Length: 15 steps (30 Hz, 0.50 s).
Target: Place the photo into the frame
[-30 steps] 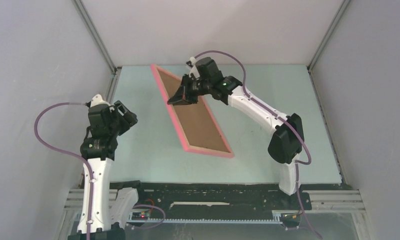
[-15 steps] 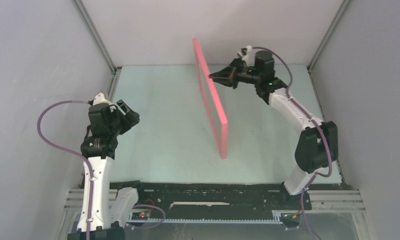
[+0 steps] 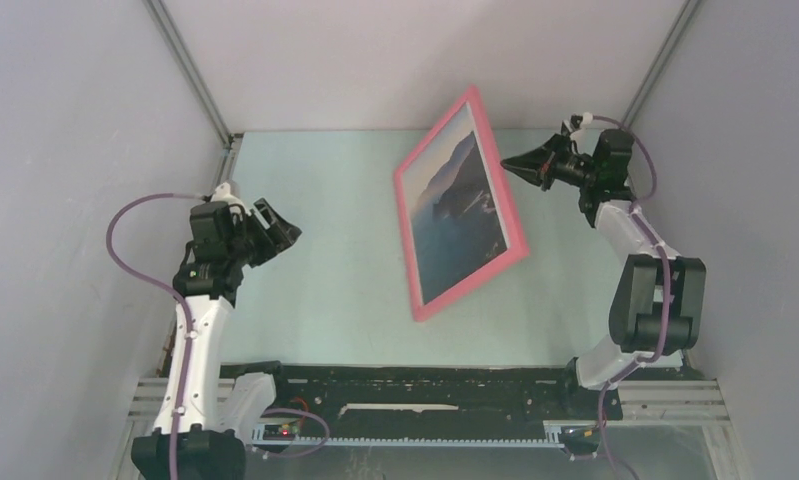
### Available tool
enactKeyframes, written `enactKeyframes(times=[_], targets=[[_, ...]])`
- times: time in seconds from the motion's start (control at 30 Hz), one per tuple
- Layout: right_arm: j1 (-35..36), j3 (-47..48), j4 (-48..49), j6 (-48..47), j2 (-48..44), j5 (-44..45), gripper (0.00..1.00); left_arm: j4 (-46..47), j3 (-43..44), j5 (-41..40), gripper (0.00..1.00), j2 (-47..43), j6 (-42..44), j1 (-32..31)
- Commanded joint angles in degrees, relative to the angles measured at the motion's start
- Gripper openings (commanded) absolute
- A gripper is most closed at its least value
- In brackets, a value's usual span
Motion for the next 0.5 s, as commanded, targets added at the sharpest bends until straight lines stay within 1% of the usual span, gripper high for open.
enactKeyframes(times=[0.0, 0.13, 0.2, 0.37, 0.47], targets=[[1.58, -4.86, -5.09, -9.79, 5.06, -6.87, 0.00, 2.96, -1.96, 2.96, 0.74, -0.01, 0.51, -1.53], [1.57, -8.79, -2.37, -11.63, 7.88, -5.17, 0.00, 3.55, -3.12, 2.72, 0.74, 0.67, 0.31, -2.95], [1.52, -10.64, 1.08, -11.12, 9.81, -5.33, 0.00, 4.04, -3.80, 2.25, 0.74, 0.84, 0.33, -3.39], [1.04, -14.47, 12.26, -6.82, 16.16, -5.80, 0.00, 3.98, -4.18, 1.94, 0.74, 1.98, 1.02, -3.52], [0.92, -16.70, 22.61, -2.02, 19.32, -6.38, 0.00, 4.37, -5.20, 1.75, 0.74, 1.76, 0.94, -3.49]])
